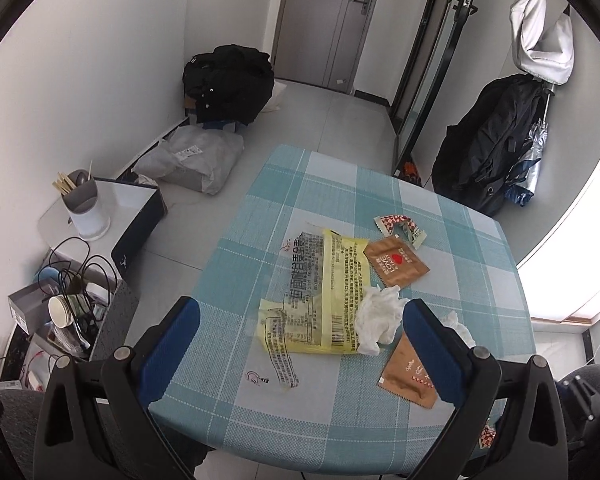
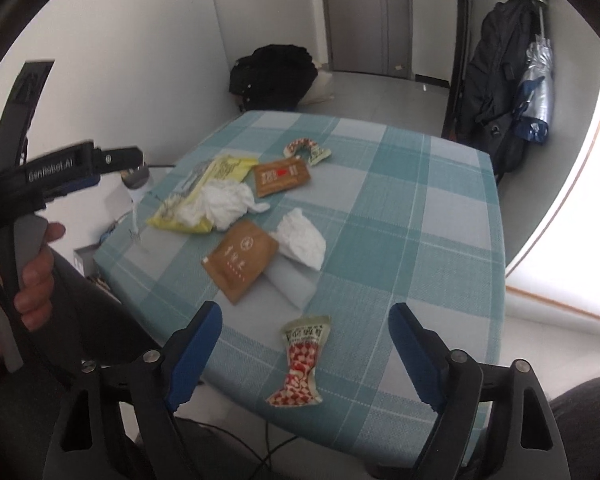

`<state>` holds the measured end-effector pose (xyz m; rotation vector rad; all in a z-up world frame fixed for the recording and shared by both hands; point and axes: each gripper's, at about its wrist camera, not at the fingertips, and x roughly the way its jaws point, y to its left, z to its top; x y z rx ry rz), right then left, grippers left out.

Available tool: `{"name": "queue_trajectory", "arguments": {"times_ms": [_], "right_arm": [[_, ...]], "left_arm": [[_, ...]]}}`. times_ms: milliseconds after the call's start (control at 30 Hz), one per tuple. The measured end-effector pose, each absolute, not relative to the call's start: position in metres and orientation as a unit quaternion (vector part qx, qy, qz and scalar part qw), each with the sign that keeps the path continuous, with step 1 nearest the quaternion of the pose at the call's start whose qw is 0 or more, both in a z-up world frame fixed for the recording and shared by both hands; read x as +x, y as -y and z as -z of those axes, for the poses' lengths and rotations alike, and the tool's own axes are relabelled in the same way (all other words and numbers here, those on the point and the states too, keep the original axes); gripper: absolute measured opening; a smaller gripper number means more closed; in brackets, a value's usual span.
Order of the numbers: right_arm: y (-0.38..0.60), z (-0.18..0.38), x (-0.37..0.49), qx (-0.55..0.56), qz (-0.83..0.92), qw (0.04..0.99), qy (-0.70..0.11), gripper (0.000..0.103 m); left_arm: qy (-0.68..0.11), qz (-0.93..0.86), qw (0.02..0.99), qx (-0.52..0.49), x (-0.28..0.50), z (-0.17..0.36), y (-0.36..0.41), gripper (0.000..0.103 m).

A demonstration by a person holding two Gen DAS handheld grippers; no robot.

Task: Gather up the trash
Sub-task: 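Grasp the red-white snack wrapper with the right gripper and lift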

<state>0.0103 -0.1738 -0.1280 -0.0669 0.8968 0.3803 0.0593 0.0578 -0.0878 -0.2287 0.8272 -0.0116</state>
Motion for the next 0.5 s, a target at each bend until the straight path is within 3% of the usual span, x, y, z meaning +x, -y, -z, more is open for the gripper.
{"name": "queue_trajectory", "arguments": {"times_ms": [333, 500], "right_arm": [[0.159, 0.158, 0.017, -0.067, -0.177, 0.854, -0.484, 0.049], [0.156, 0.164, 0.018, -0.077, -0.175, 0.85, -0.49, 0.044]], "left_arm": [[-0.414, 0.004, 0.902, -0.121, 0.062, 0.093, -0.063, 0.1], [-0.422, 0.002, 0.897, -0.132, 0.064, 0.096, -0.067, 0.1]]}}
